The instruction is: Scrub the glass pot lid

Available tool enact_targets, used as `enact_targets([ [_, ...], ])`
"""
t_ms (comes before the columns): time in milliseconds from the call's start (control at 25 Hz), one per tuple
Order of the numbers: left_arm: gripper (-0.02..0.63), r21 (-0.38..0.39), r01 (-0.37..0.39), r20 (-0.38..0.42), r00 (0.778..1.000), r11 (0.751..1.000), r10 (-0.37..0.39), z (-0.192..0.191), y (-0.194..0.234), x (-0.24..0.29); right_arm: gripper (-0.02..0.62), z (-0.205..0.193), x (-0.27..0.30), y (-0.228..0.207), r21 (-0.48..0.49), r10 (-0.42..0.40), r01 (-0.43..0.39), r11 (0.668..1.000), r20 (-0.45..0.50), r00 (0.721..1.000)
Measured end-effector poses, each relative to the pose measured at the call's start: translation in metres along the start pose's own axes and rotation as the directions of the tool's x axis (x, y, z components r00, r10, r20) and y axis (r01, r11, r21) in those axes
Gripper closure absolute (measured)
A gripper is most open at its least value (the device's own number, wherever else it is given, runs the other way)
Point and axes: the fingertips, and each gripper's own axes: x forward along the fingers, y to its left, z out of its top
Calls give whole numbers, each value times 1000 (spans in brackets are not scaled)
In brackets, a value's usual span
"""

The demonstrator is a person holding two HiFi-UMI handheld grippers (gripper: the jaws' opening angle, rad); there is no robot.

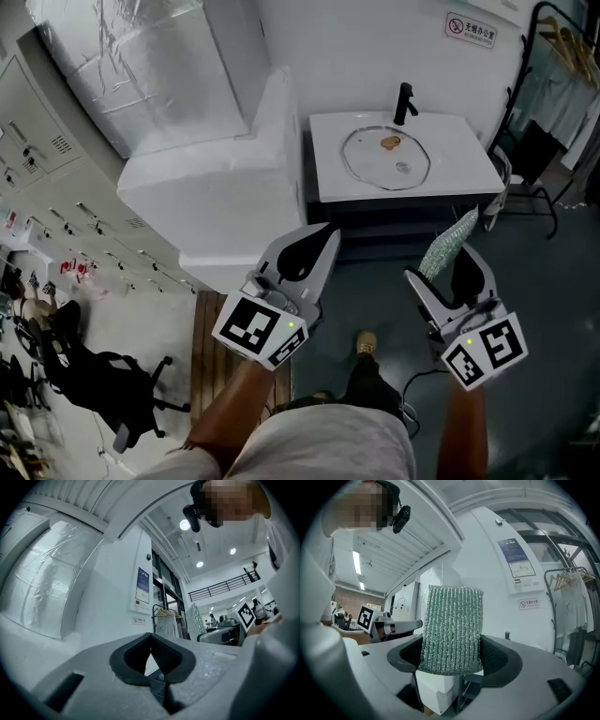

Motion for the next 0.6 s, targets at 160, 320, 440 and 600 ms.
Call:
enact_targets([
  [160, 591, 9, -24, -25, 999, 1000, 24, -11, 16, 35, 247, 1, 21, -36, 1, 17, -17, 1000, 7, 1000],
  [320, 589, 14, -59, -55, 997, 998, 60, -26, 34, 75, 247, -3, 44, -75, 2, 45, -45, 999, 3, 999],
  [440, 589, 17, -94, -79, 992, 995, 95, -37, 48, 104, 247, -6, 61, -105, 1, 68, -68, 998, -4, 998],
  [600, 589, 6, -153, -120, 981, 988, 152, -55, 67, 139, 247, -13, 80, -141, 9, 104, -104, 995, -14, 994],
])
